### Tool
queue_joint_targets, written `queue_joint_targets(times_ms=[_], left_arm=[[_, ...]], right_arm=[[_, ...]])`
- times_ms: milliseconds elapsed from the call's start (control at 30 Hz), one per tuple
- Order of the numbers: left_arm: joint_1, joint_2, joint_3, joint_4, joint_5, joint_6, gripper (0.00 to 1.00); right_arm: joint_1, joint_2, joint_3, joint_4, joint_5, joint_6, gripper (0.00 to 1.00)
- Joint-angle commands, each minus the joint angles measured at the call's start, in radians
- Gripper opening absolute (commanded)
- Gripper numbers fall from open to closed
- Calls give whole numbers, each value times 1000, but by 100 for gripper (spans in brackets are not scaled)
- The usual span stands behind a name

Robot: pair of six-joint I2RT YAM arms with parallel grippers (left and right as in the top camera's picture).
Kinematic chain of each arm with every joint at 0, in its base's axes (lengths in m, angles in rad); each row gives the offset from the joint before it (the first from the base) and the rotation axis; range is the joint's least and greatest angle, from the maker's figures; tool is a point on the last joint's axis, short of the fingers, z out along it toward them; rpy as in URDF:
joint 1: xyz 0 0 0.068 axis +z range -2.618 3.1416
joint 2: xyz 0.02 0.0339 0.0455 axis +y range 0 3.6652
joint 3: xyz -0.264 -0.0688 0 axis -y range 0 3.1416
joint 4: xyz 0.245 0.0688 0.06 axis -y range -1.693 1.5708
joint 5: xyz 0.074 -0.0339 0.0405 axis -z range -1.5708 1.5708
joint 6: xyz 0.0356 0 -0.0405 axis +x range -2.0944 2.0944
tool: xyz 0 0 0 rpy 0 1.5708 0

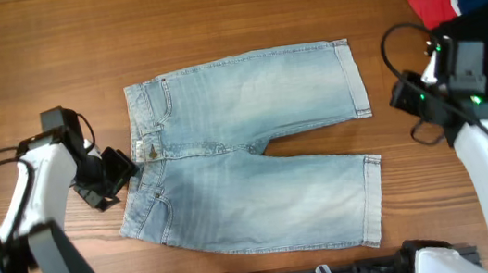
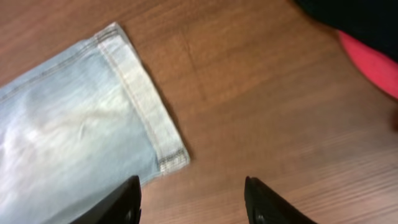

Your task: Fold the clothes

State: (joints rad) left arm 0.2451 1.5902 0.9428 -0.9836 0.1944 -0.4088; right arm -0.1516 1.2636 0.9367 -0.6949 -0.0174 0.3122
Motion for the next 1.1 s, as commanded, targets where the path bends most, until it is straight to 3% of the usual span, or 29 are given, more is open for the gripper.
queue_joint_targets(times_ms=[0,33,133,300,400,500,600,733,1067], left_arm=[[6,-131,26,-87,-19,12,78],[6,-152,25,-130,4,12,95],[6,-173,25,-220,34,12,100],[6,-171,-12,-282,69,1,100],[6,-171,-77,-249,94,1,100],[6,-171,-119,-206,127,-18,100],[0,-171,-120,-187,158,-20,99],[-62,-171,-121,-127,156,-13,98],[-243,-162,-207,55,154,-48,87]], right_arm=[[3,-88,-5,-141,-12,6,51],[8,-101,-6,-200,-37,12,50],[41,-109,-16,-339,-99,74,50],[113,-109,-88,-381,-119,193,57],[129,-106,-142,-334,-155,188,57],[149,-79,-219,-281,-272,167,48],[204,-47,-285,-233,-322,174,46],[265,27,-337,-143,-322,216,45],[270,292,-342,43,-322,211,28]])
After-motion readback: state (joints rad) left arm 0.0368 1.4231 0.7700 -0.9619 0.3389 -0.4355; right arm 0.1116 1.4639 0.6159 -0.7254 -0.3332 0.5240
